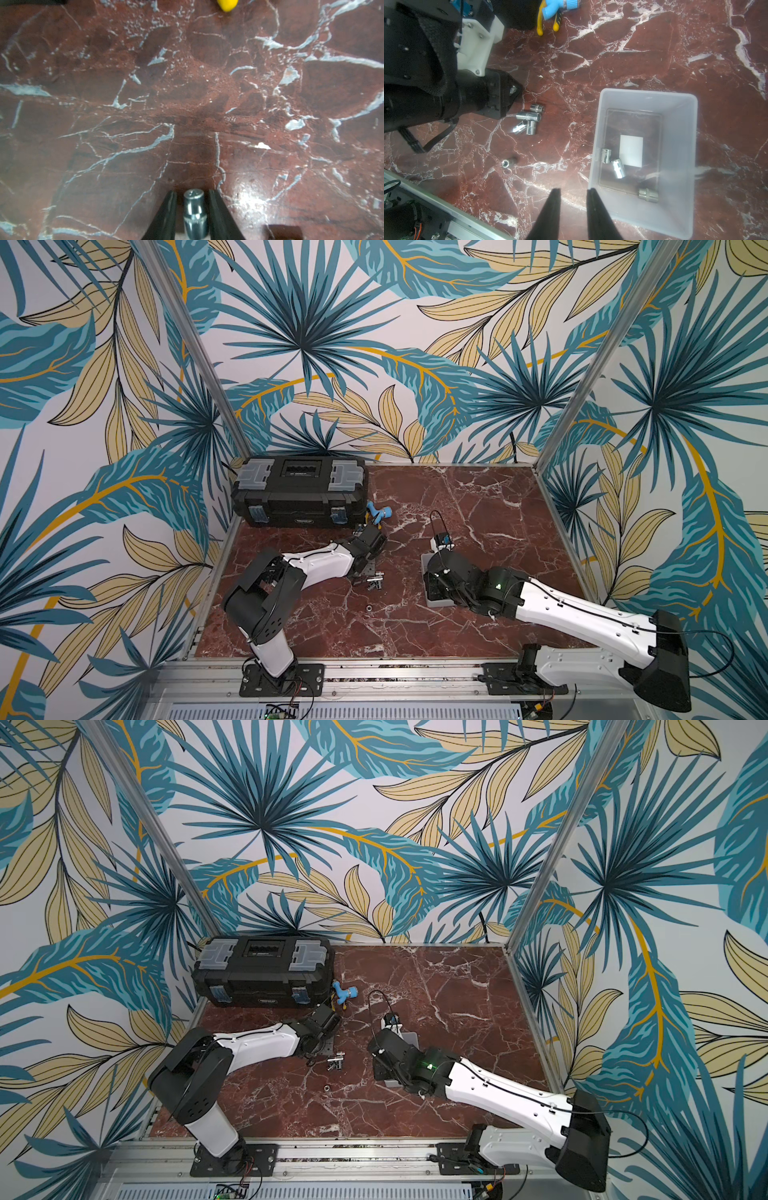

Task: Put the socket on the desktop into the storage box
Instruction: Pick up the socket head at the center of the board.

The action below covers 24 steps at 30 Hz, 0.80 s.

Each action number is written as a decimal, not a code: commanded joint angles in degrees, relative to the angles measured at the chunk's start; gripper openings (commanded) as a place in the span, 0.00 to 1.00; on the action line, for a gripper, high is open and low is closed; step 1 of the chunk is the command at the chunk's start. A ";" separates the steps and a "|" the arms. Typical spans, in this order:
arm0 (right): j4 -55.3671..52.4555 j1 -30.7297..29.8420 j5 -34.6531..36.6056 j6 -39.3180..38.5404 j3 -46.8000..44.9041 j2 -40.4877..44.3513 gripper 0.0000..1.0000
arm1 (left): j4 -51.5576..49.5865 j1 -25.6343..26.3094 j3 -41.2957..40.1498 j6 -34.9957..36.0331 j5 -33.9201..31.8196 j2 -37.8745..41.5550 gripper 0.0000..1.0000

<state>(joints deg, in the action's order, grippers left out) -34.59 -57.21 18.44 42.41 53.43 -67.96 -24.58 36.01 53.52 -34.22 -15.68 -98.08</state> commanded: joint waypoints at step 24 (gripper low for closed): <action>1.64 -0.36 0.49 1.02 -2.42 3.50 0.25 | 12.54 -0.69 -10.72 -9.23 19.34 23.02 0.00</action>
<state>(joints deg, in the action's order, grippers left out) -34.09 -57.21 19.00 42.87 52.80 -65.67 -17.52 35.53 45.30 -39.57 -3.44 -79.70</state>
